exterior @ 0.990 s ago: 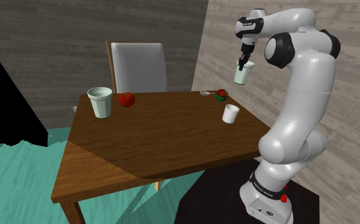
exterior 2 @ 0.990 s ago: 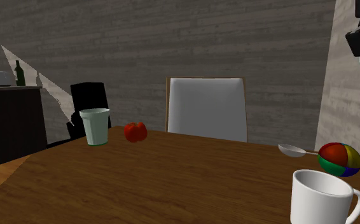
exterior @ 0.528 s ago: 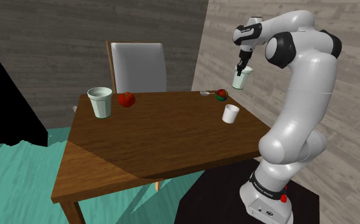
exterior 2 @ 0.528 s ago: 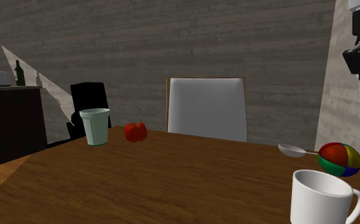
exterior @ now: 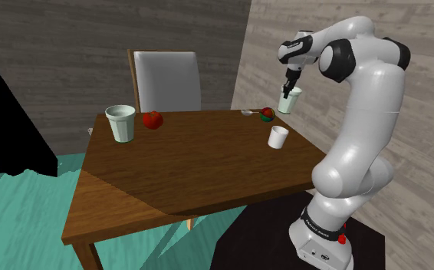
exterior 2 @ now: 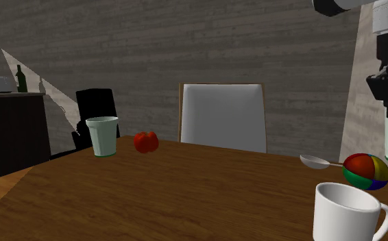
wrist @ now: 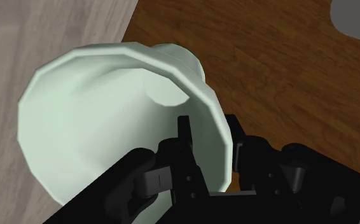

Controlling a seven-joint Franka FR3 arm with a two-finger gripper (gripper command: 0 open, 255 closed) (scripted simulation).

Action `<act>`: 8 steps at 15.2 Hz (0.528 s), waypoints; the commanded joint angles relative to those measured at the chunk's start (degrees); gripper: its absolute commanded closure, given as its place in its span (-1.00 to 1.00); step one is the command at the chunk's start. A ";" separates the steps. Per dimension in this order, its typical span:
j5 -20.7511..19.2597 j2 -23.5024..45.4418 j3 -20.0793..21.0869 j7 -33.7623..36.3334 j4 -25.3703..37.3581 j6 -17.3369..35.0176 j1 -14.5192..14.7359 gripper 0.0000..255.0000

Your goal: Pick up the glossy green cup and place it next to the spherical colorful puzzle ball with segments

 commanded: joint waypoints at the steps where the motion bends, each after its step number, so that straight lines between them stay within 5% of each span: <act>1: 0.01 0.09 0.04 0.12 -1.25 1.42 0.07 1.00; 8: 0.41 1.27 0.24 0.22 -5.11 6.38 0.01 1.00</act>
